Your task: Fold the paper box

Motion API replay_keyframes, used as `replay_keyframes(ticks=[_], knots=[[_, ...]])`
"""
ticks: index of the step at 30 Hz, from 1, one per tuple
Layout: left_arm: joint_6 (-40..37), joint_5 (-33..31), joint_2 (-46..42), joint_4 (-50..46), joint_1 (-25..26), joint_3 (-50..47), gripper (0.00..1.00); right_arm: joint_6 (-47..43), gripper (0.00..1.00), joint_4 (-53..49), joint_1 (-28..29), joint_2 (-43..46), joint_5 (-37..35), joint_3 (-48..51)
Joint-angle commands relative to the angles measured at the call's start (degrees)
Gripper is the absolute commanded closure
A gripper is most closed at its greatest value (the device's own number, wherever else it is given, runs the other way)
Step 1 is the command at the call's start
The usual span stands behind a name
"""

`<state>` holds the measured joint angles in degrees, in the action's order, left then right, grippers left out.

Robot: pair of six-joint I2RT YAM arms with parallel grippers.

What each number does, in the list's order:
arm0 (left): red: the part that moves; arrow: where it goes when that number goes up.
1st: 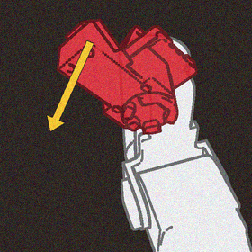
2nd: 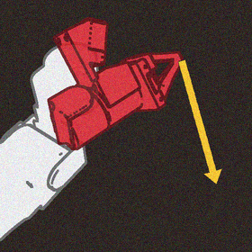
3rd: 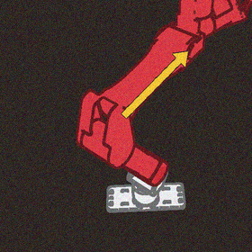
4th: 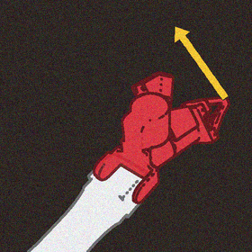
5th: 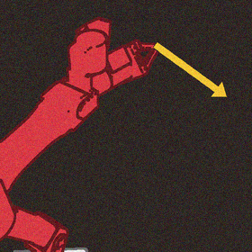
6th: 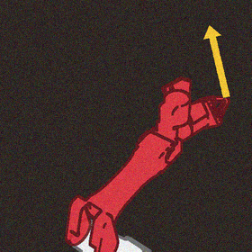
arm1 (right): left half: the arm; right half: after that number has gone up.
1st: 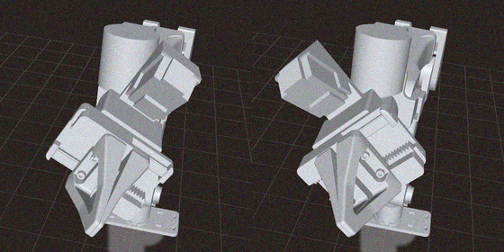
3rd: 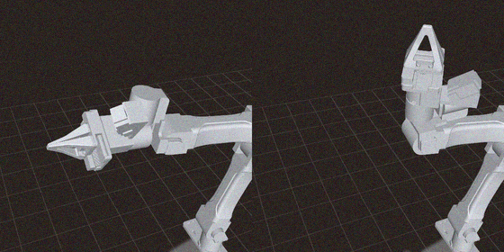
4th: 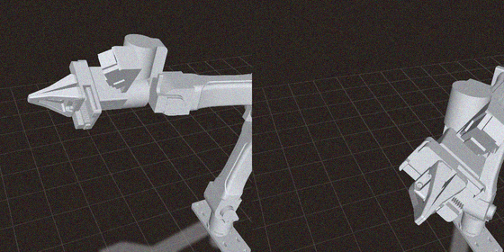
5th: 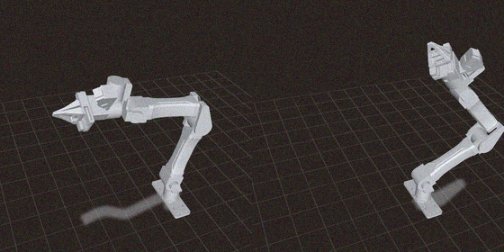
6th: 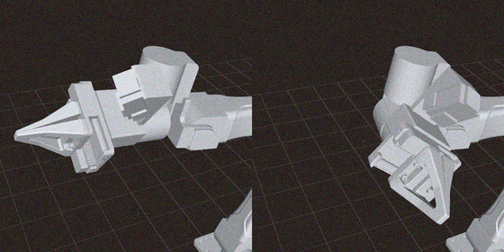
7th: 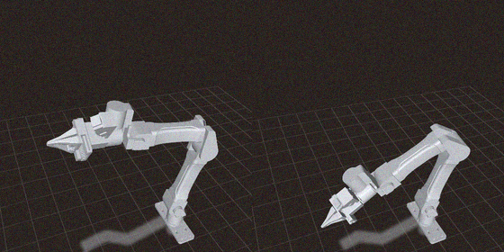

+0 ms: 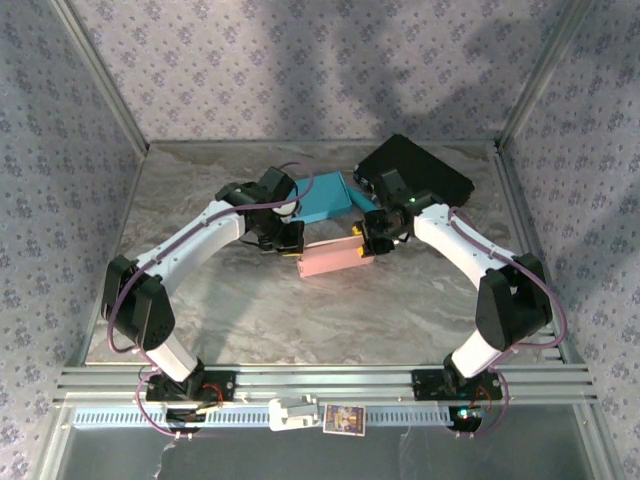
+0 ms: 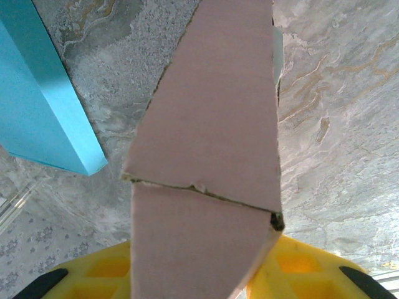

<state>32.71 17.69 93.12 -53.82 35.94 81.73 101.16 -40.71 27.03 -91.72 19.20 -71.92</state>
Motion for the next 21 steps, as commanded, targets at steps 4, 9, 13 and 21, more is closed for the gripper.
replay_keyframes(ticks=[4, 9, 13, 21], knots=[[-0.1, 5.9, 2.4, 3.2, -0.7, 1.7, 1.00, 0.7, 0.63, -2.9, 0.3, -3.1, 1.0, 0.6], [-2.0, 5.3, 2.3, 3.1, -0.9, -0.4, 1.00, 0.6, 0.63, -2.6, 0.3, -3.3, 1.2, 0.5], [-3.7, 3.6, 1.1, 5.1, -1.0, -2.5, 1.00, 0.7, 0.63, -2.5, 0.3, -3.4, 1.1, 0.6], [-9.7, 1.0, -0.4, 9.7, -1.0, -6.6, 1.00, -0.1, 0.63, -2.6, 0.1, -4.1, 1.2, 0.0]])
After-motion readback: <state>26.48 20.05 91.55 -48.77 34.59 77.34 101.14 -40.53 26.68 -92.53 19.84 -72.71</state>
